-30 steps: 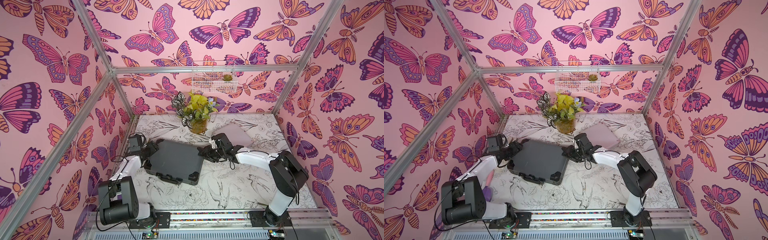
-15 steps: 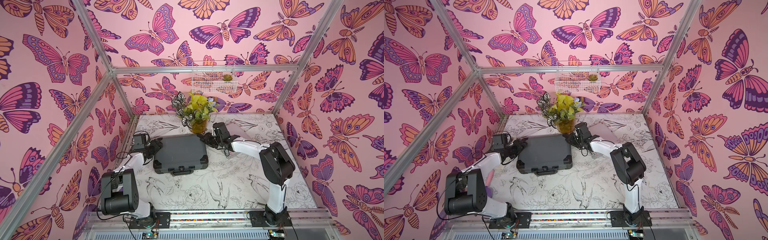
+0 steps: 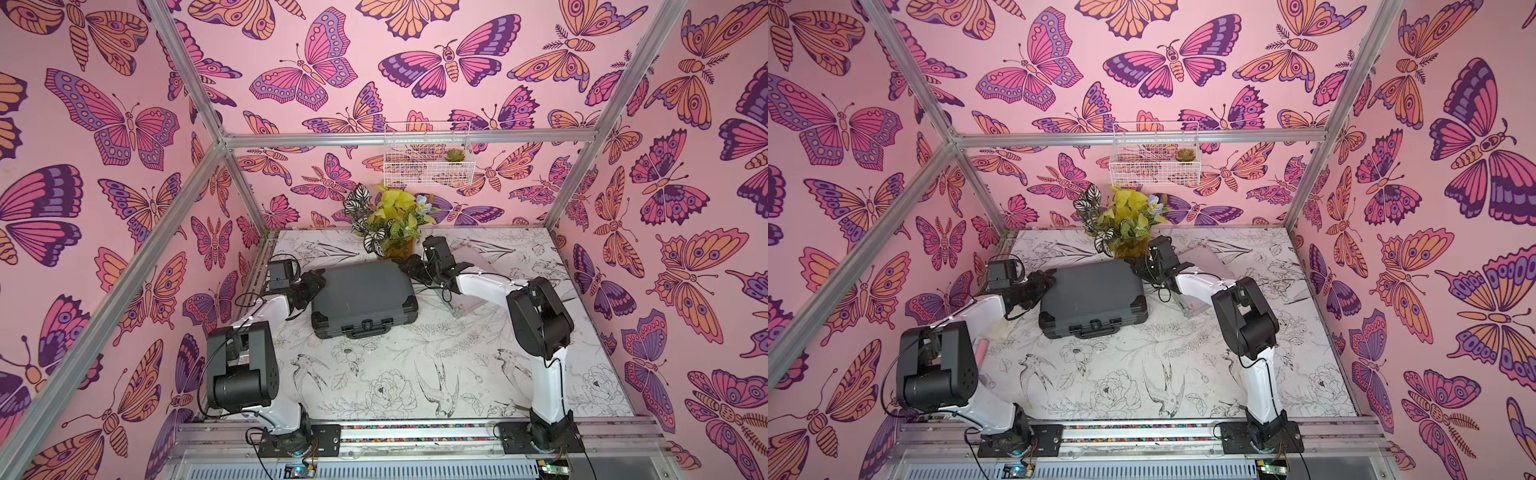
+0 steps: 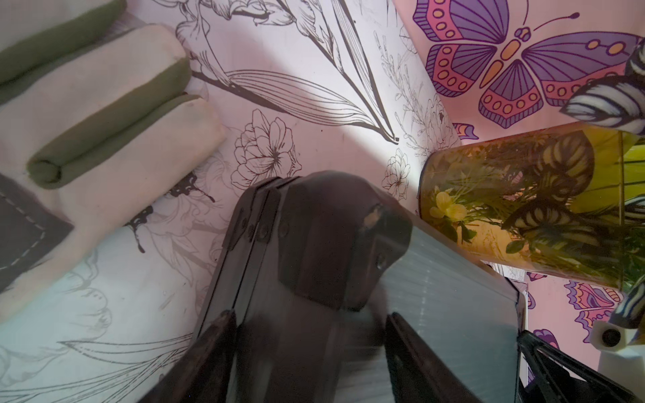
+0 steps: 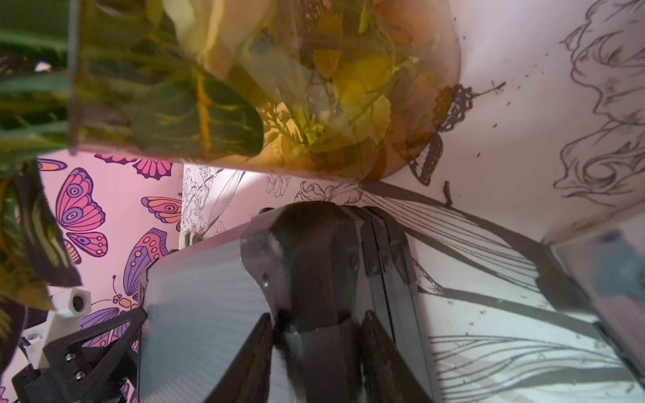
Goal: Open the poker set cases
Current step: Adjust the poker set case at the center of the board.
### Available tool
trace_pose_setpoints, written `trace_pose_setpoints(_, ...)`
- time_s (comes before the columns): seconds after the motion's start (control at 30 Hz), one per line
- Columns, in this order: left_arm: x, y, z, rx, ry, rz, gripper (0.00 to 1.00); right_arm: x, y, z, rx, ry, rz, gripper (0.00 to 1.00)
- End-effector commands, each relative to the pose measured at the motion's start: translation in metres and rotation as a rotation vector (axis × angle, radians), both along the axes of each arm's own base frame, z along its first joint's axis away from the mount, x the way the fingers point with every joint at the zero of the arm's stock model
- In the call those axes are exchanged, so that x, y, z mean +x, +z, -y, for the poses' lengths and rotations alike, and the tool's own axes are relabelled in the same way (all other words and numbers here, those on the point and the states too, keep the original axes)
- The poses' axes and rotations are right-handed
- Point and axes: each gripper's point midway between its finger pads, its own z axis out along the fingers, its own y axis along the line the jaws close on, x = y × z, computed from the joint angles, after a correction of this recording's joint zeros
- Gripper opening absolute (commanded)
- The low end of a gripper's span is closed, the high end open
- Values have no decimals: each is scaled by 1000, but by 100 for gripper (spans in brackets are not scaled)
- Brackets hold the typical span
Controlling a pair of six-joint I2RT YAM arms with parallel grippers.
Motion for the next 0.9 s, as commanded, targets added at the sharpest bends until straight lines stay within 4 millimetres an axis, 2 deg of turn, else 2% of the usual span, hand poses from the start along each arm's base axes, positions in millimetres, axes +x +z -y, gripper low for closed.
trace_pose_setpoints(0.0,-78,-59,87,-284,-211,-354,68,-63,-30,-71,100,278,-138,42)
trace_pose_setpoints(0.23,-76,-57,88,-294,-208,-349,69,-55,-26,-62,101,259,-130,45)
trace_pose_setpoints(0.37,-74,-47,86,-288,-201,-322,75,-49,-16,-43,107,227,-121,50)
trace_pose_setpoints(0.53,-74,-36,71,-258,-156,-292,79,-45,-1,-16,116,185,-101,54)
trace_pose_setpoints(0.77,-76,-15,39,-165,-100,-228,80,-65,16,12,34,188,-60,54)
trace_pose_setpoints(0.87,-77,-5,27,-67,-102,-200,79,-78,15,29,-39,181,-45,54)
